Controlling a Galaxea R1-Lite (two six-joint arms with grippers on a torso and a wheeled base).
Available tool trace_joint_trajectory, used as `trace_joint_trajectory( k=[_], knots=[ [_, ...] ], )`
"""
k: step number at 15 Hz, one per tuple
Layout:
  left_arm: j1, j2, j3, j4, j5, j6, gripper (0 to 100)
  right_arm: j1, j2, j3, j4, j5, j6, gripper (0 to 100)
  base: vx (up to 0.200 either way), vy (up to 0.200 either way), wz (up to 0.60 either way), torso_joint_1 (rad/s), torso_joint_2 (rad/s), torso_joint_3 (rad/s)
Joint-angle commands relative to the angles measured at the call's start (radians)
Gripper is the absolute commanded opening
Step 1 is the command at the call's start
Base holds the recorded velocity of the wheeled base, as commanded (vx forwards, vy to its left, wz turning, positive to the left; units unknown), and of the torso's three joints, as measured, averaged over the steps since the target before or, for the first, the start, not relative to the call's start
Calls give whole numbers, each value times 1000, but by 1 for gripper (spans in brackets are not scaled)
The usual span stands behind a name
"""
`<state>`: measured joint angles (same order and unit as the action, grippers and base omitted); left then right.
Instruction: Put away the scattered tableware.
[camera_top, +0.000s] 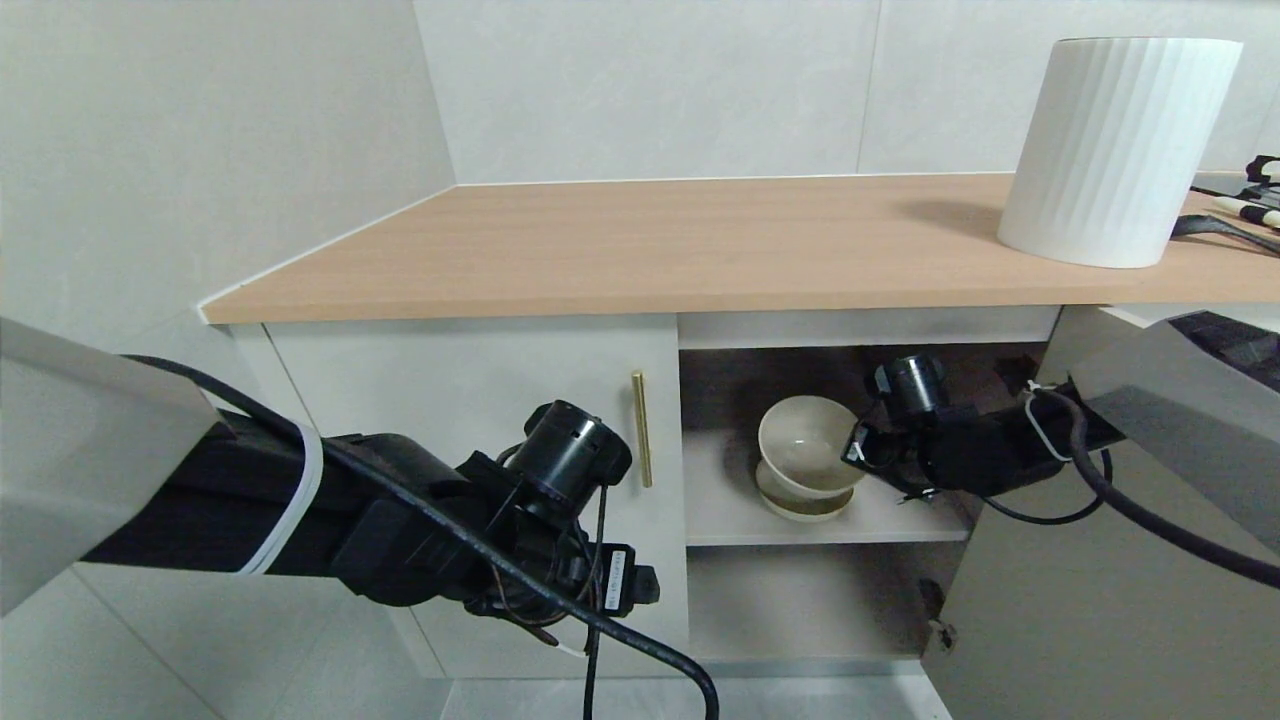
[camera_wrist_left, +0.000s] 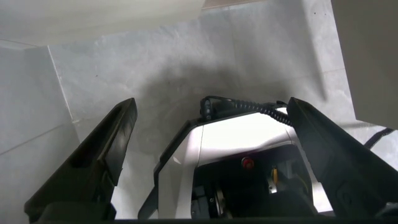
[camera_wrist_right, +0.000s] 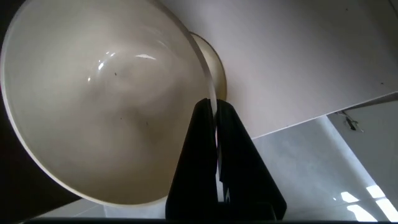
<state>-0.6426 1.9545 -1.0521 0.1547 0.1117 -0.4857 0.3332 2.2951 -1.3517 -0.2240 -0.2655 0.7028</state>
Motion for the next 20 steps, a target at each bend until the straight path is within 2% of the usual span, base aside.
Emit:
trace_joint_trajectory(
  k=[1, 16, 17, 20],
  knots=[
    [0, 0, 0, -1, 0, -1, 100, 0, 21, -3, -1, -1, -2, 0, 0, 0, 0, 0, 0, 0],
    [0, 1, -2, -1, 0, -1, 100, 7, 78, -37, 2, -29, -3, 0, 0, 0, 0, 0, 0, 0],
    [0, 3, -2, -1, 0, -1, 100, 7, 76, -37, 2, -29, -3, 100, 0, 0, 0, 0, 0, 0],
    [0, 1, -2, -1, 0, -1, 100, 7, 69, -32, 5, -27, -3, 100, 0, 0, 0, 0, 0, 0]
  ],
)
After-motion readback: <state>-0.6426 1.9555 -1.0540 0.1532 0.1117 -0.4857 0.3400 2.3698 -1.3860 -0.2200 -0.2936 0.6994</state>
